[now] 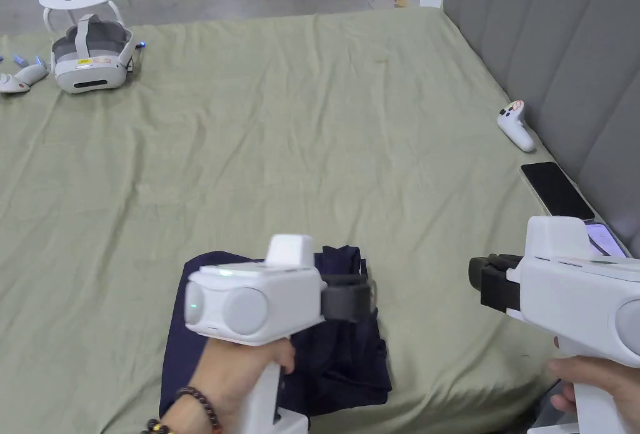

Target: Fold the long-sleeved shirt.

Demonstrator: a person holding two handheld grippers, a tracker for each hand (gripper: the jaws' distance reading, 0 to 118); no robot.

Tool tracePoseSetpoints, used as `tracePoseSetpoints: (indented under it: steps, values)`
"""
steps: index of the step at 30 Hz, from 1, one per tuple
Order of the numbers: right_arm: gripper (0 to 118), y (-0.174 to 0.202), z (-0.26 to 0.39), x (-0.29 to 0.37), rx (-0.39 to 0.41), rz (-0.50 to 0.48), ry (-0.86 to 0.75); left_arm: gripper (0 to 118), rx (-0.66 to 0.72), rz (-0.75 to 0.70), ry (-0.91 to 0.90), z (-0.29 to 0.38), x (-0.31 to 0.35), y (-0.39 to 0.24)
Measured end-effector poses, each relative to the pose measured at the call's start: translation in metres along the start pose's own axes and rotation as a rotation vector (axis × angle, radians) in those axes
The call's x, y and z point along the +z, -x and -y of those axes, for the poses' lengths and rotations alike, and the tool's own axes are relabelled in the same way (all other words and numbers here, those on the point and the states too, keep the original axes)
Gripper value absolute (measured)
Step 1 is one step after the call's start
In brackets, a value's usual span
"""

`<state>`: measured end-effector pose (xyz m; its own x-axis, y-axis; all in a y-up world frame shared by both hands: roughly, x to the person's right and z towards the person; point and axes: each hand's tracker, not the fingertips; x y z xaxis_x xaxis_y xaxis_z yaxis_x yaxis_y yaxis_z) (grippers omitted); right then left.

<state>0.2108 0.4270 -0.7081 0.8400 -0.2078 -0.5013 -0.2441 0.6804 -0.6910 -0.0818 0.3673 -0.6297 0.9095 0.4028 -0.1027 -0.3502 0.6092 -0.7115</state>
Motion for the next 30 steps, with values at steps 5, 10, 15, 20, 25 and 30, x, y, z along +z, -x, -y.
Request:
tracePoseSetpoints:
  steps: [5, 10, 15, 20, 25, 30]
  values:
    - [0, 0.007, -0.002, -0.002, 0.012, -0.015, -0.003, 5, 0.098, 0.007, -0.201, -0.031, 0.083, 0.032]
    - [0, 0.015, -0.004, -0.009, 0.022, -0.028, 0.003, 4, -0.053, -0.225, -0.114, -0.022, 0.067, 0.052]
    - [0, 0.02, -0.001, -0.011, 0.028, -0.033, 0.019, 4, -0.033, -0.119, -0.003, 0.008, 0.014, 0.039]
    - [0, 0.021, 0.002, -0.012, 0.036, -0.019, 0.036, 4, 0.045, -0.008, 0.123, 0.027, -0.053, 0.004]
    - [0, 0.019, 0.004, -0.007, 0.025, 0.004, 0.037, 3, 0.135, -0.06, 0.105, 0.039, -0.098, -0.015]
    - [0, 0.025, -0.003, -0.009, -0.037, -0.105, 0.011, 3, 0.123, 0.007, 0.132, 0.017, -0.078, -0.01]
